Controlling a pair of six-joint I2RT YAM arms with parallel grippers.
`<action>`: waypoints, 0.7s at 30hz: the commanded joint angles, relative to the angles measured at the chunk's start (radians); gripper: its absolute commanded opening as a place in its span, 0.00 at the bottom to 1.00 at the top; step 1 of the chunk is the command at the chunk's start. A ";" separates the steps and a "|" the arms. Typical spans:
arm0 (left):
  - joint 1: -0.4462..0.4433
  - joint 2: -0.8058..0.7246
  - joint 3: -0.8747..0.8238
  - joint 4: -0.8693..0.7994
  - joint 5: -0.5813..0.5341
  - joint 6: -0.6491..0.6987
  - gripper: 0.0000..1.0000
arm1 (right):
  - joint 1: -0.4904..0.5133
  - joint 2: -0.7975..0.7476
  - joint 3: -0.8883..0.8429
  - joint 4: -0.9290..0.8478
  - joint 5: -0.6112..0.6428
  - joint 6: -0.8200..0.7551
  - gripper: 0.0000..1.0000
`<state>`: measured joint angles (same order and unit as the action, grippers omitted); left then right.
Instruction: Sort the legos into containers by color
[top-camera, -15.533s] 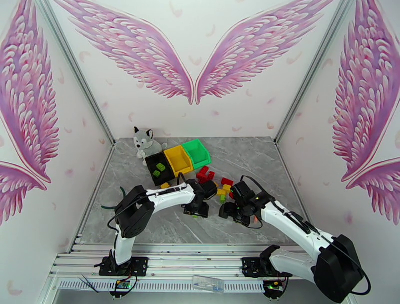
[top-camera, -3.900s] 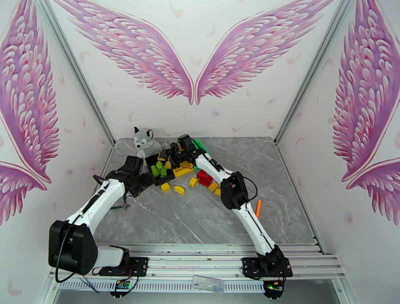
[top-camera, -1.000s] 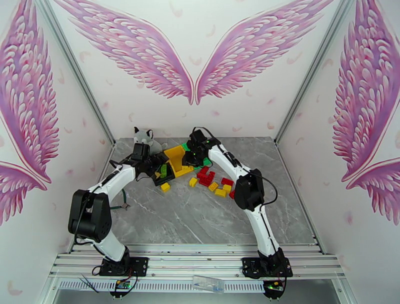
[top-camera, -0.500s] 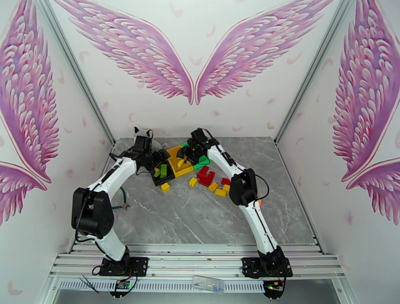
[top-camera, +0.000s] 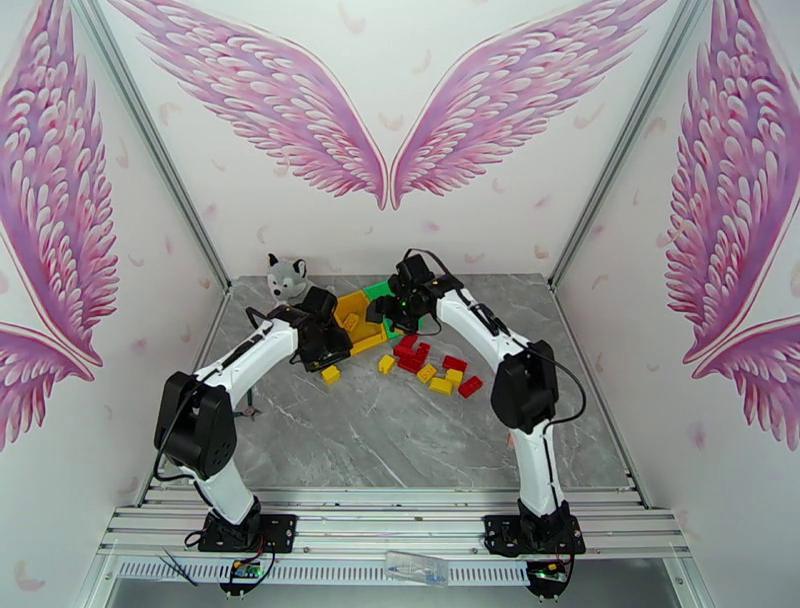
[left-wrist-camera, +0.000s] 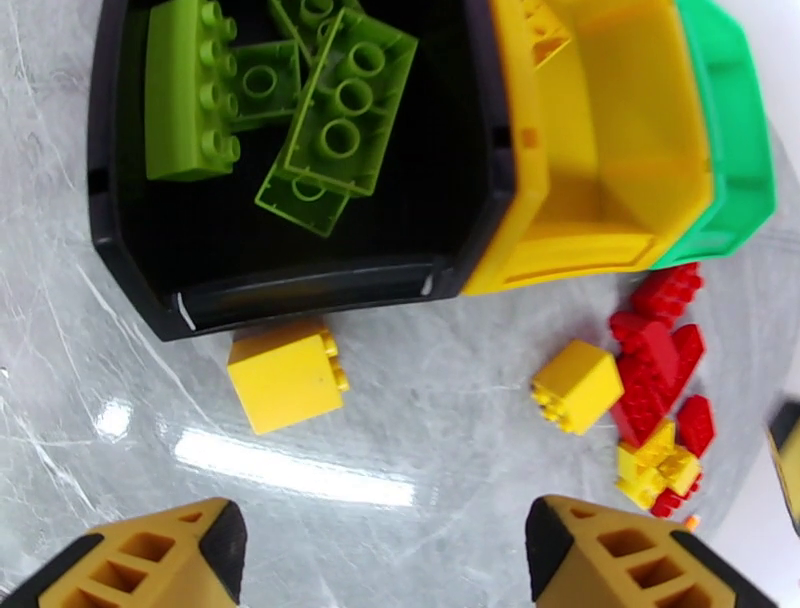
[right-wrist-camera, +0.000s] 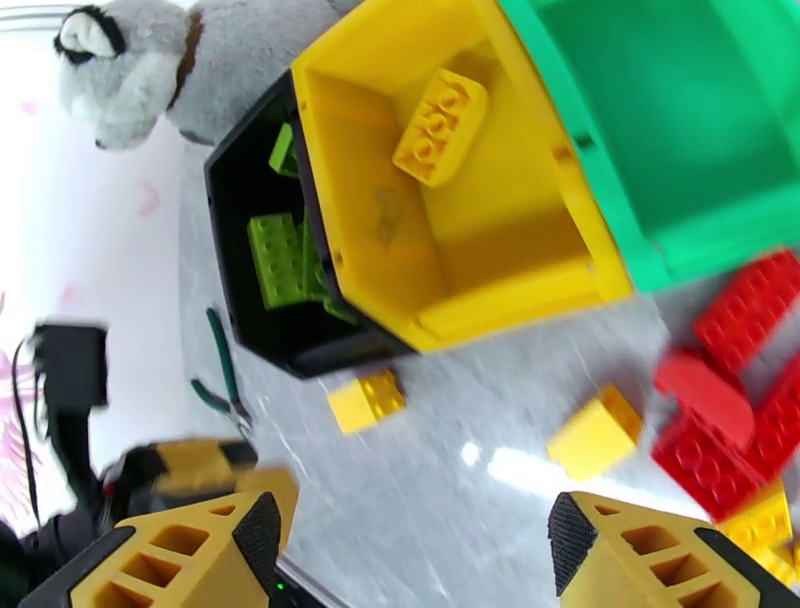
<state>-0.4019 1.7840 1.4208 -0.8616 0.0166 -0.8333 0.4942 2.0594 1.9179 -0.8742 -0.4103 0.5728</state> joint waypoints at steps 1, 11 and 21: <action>-0.009 0.056 -0.021 0.002 -0.042 -0.017 0.74 | 0.013 -0.094 -0.139 0.001 0.065 -0.052 0.79; -0.001 0.177 -0.010 0.064 -0.052 -0.061 0.70 | 0.014 -0.238 -0.355 0.035 0.083 -0.040 0.81; 0.031 0.228 -0.009 0.085 -0.067 -0.054 0.67 | 0.015 -0.193 -0.289 0.016 0.057 -0.049 0.81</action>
<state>-0.3801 1.9923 1.4021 -0.7895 -0.0319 -0.8898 0.5011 1.8549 1.5764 -0.8646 -0.3470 0.5446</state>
